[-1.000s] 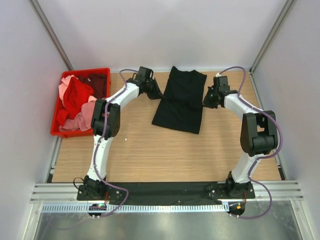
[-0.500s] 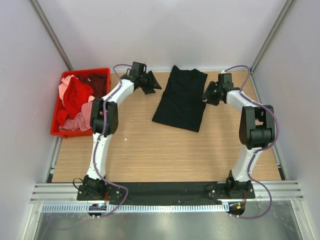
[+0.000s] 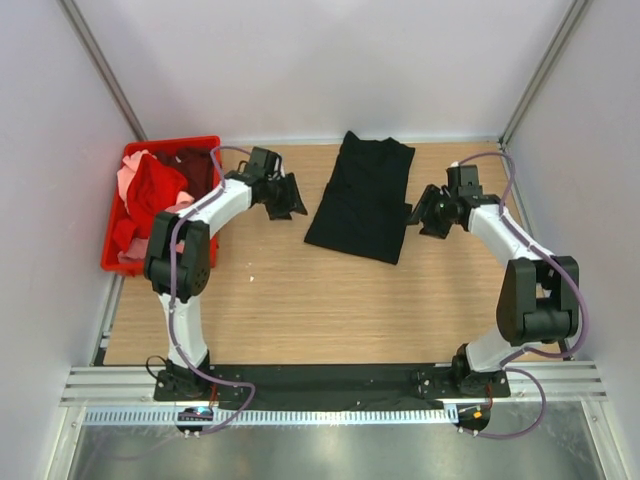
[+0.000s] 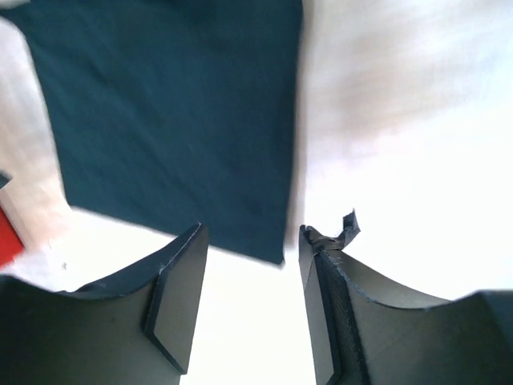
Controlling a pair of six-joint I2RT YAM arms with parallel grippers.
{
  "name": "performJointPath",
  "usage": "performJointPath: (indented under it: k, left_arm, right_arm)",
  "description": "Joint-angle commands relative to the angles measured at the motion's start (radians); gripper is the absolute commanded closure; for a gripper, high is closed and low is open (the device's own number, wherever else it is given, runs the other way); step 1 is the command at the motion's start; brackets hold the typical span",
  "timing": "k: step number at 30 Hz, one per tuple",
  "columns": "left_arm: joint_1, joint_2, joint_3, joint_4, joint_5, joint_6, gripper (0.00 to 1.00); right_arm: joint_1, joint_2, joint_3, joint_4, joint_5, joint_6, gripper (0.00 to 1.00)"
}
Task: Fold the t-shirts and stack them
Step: Fold the tshirt
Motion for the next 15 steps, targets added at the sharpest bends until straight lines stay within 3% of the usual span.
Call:
performJointPath:
  k: [1, 12, 13, 15]
  left_arm:
    - [-0.027, -0.006, -0.088, 0.043, 0.028, 0.041, 0.49]
    - [-0.046, 0.066, -0.16, 0.156, 0.084, 0.056, 0.52]
    - [-0.046, 0.071, -0.166, 0.156, 0.083, 0.056, 0.53]
    - [-0.05, 0.077, -0.168, 0.158, 0.081, 0.056, 0.66]
  right_arm:
    - [0.007, -0.047, -0.093, -0.012, -0.062, -0.002, 0.45]
    - [0.03, 0.013, -0.271, 0.254, -0.205, 0.058, 0.48]
    - [0.033, 0.03, -0.274, 0.265, -0.217, 0.067, 0.48]
    - [0.042, 0.041, -0.283, 0.284, -0.221, 0.07, 0.48]
